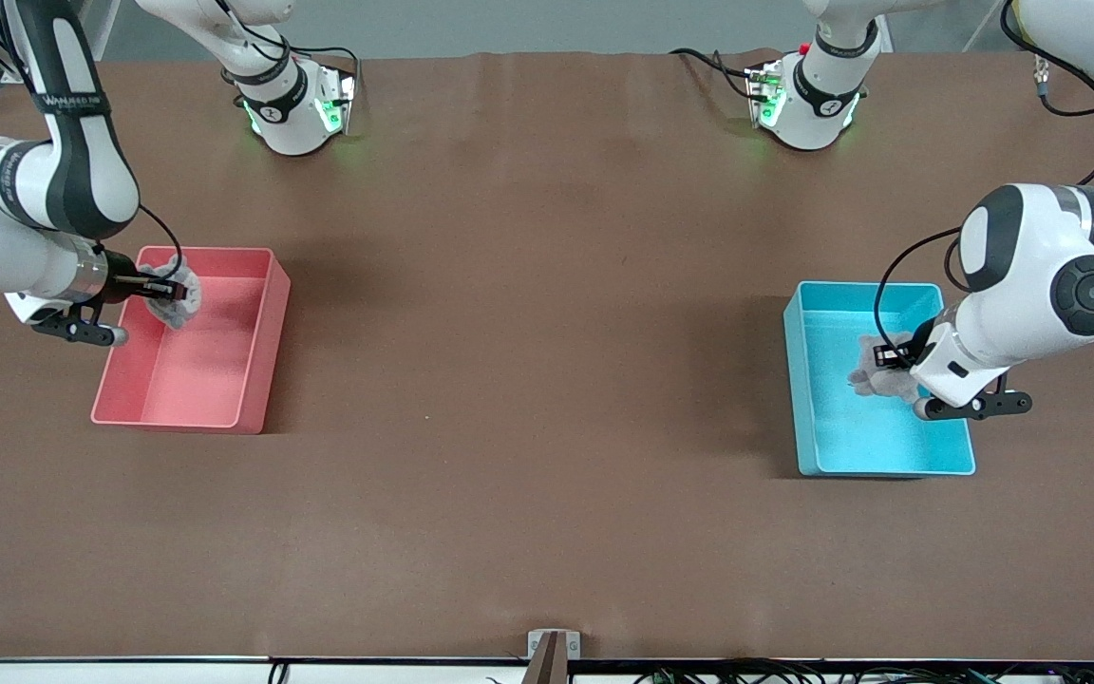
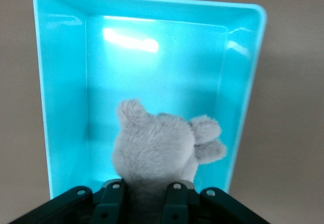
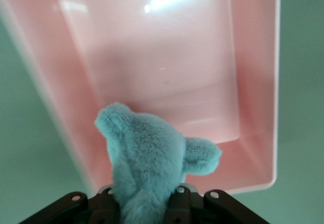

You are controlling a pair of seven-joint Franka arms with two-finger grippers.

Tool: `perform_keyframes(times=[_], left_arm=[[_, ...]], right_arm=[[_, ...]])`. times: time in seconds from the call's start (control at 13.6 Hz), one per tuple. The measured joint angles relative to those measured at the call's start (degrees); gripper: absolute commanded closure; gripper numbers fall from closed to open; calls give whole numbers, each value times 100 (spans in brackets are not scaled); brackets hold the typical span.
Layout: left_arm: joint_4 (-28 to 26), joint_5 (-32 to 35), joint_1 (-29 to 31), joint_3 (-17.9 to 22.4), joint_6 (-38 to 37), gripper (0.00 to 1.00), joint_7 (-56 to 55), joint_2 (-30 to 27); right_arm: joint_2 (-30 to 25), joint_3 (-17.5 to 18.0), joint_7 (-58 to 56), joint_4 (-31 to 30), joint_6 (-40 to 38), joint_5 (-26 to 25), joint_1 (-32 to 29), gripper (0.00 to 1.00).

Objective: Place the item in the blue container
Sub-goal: 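Carry the rabbit into the blue box while the right gripper lifts the bear, then release the rabbit with the left gripper while the right gripper carries the bear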

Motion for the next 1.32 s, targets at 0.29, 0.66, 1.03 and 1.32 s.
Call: perform_keyframes(times=[0.29, 0.66, 1.03, 1.32], left_arm=[[-371, 20, 264, 0, 569, 74, 300, 313], [-701, 368, 401, 1, 1060, 71, 360, 671], [-777, 470, 438, -5, 1385, 55, 362, 899], [-731, 471, 438, -29, 1416, 0, 377, 866]], right_arm=[[58, 53, 1833, 791, -411, 443, 1087, 98], [1190, 76, 4612, 1798, 316, 903, 2630, 98], [3155, 74, 6976, 3421, 968, 1008, 3867, 99], [3805, 65, 7860, 4038, 1702, 1025, 4157, 98]])
